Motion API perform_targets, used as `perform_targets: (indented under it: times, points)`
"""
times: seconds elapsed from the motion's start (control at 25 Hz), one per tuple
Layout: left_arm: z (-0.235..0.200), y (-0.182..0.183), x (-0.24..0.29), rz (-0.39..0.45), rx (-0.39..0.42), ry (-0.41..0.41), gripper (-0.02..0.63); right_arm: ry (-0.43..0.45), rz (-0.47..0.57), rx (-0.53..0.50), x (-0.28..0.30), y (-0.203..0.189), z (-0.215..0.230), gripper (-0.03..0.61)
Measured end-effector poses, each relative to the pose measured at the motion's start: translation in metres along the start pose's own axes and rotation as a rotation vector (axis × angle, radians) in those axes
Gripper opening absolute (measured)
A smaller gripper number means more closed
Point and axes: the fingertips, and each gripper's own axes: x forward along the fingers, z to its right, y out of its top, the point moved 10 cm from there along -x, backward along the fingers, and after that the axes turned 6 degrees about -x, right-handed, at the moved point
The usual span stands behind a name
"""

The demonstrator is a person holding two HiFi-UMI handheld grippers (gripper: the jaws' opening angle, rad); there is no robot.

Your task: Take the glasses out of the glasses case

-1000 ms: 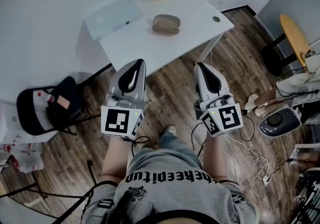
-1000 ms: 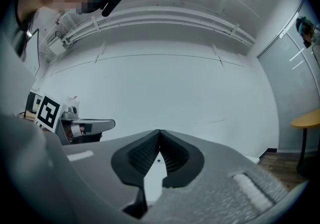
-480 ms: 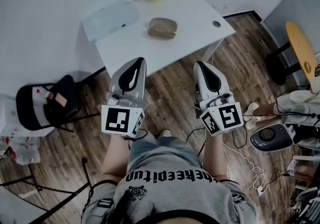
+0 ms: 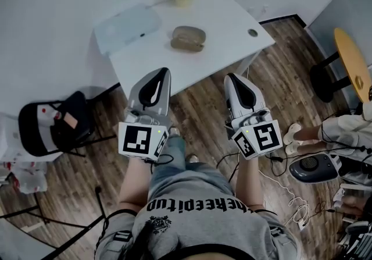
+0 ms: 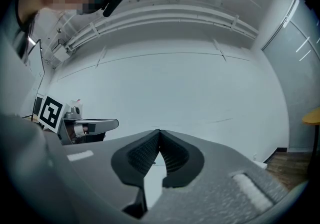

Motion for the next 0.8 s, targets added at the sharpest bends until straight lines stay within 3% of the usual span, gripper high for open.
perform_targets:
  times: [0.8]
  points:
    - [-0.097,-0.009,0.114,0.0,-0.017,-0.055,0.02,-0.059,-0.01,0.01,0.125,-0.014,0.046,0.002]
